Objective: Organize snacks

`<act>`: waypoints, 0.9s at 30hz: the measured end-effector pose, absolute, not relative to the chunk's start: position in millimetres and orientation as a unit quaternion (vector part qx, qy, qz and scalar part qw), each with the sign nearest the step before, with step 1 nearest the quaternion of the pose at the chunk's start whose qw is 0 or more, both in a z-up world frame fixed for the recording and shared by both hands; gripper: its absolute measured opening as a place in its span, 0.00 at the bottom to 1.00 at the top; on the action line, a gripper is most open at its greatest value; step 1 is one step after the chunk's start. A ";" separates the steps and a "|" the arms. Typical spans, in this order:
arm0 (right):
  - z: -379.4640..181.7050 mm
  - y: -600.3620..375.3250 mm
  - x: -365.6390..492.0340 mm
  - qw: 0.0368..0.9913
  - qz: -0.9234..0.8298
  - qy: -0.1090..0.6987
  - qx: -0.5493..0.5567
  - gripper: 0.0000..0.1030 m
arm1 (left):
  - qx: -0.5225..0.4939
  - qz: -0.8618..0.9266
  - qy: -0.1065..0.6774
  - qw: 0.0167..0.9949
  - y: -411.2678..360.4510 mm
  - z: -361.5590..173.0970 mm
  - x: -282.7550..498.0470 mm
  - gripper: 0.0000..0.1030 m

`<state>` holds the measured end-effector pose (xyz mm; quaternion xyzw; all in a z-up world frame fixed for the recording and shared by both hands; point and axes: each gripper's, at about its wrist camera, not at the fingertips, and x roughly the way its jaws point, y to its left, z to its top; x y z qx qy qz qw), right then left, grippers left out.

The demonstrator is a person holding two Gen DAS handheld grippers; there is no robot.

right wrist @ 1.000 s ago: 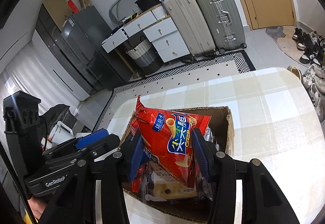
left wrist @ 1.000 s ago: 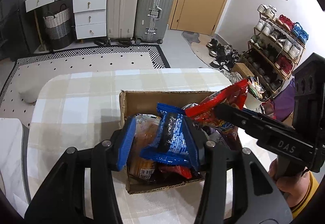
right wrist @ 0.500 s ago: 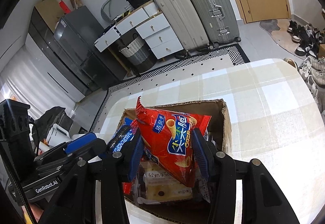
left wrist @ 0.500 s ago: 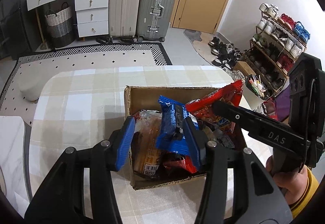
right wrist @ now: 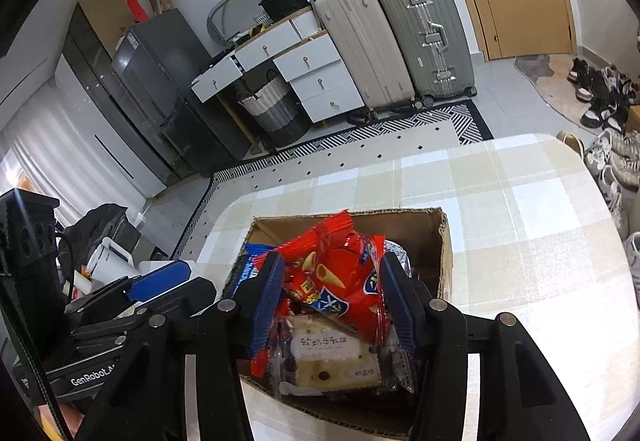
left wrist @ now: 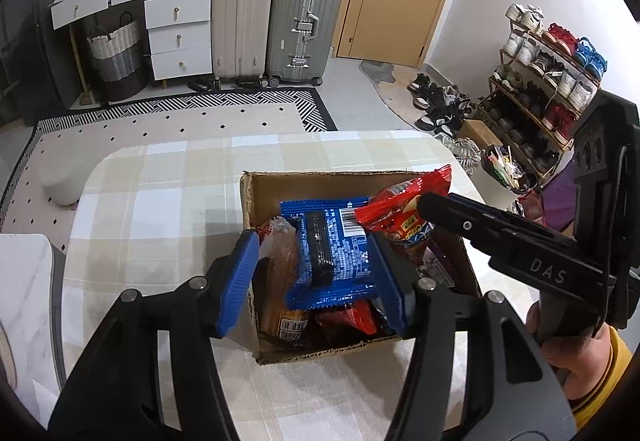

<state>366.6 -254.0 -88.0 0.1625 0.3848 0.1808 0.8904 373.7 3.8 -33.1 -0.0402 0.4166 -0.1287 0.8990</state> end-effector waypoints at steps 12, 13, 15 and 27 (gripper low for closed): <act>-42.1 -253.5 320.7 0.912 0.193 0.333 0.143 0.52 | -0.039 -0.113 0.387 0.914 9.0 6.8 326.2 0.66; -36.3 -252.5 313.7 0.914 0.197 0.326 0.139 0.52 | -0.039 -0.112 0.382 0.916 9.7 11.0 319.9 0.67; -25.4 -250.0 298.7 0.919 0.203 0.311 0.129 0.55 | -0.039 -0.107 0.373 0.921 11.3 21.6 303.7 0.73; 23.7 -240.6 184.9 0.940 0.239 0.224 0.092 0.74 | -0.040 -0.086 0.303 0.948 22.3 83.1 182.5 0.80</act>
